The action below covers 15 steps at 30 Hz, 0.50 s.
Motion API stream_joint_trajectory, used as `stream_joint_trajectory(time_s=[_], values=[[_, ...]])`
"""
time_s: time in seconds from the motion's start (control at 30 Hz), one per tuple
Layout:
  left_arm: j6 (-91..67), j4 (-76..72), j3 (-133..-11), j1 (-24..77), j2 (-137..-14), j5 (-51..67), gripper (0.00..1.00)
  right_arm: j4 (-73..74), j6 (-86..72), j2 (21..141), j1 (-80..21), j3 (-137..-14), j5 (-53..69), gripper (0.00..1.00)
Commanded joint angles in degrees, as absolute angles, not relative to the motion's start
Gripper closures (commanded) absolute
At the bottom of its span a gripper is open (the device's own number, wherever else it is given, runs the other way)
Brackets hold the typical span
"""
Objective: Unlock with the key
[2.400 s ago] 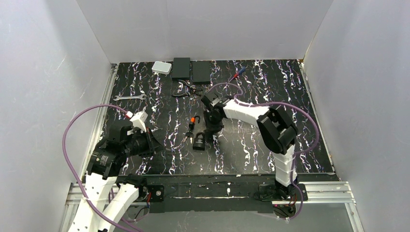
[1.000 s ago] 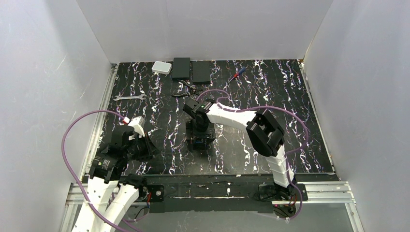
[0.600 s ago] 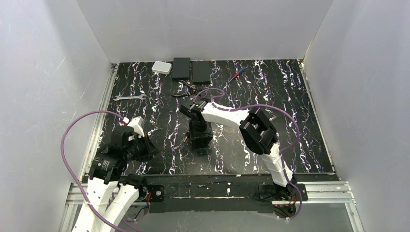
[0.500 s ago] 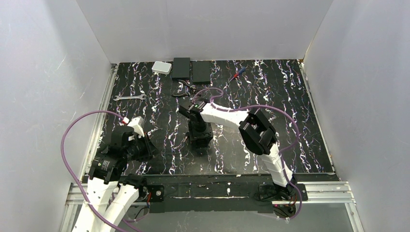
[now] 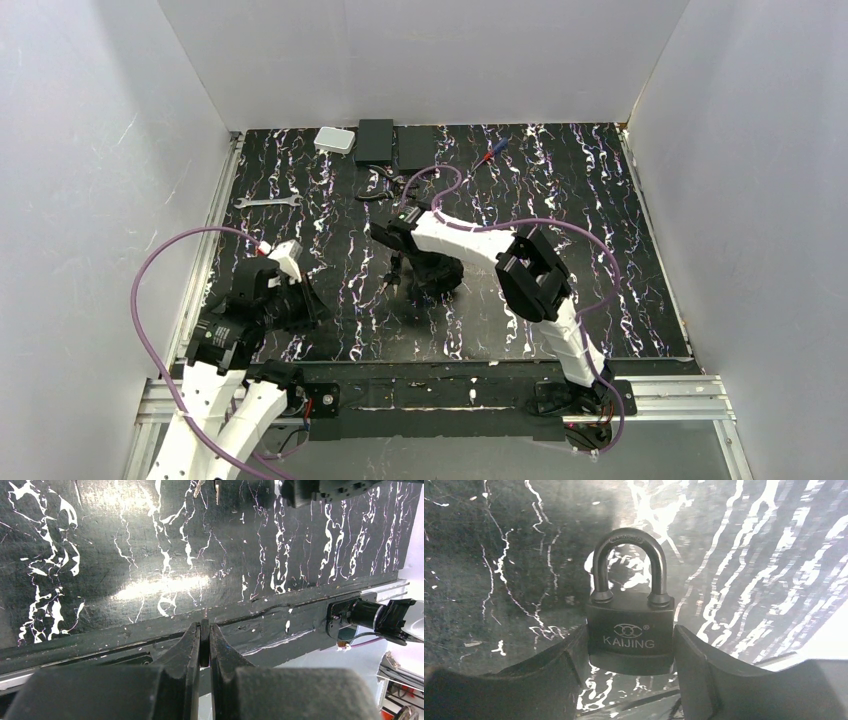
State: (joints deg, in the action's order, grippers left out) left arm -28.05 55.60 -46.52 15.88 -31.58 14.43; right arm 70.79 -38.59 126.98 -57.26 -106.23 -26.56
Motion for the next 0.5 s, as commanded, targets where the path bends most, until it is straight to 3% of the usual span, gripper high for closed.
stream_joint_trajectory(time_s=[0.0,0.07,0.17,0.47], values=[[-27.3,54.5,-46.1,16.0,-32.9,16.5,1.00,81.4,-38.6,124.9,-58.9,-113.6,-38.9,0.87],[-28.5,53.3,-46.2,16.1,-33.4,17.2,1.00,81.4,-38.6,124.3,-58.8,-114.5,-38.8,0.88],[-31.9,49.6,-46.9,16.0,-34.6,19.2,1.00,81.4,-39.3,123.4,-58.5,-116.8,-36.7,0.99],[-53.2,33.5,-46.4,16.0,-40.2,21.6,1.00,81.4,-47.0,120.7,-51.1,-122.1,-28.7,0.99]])
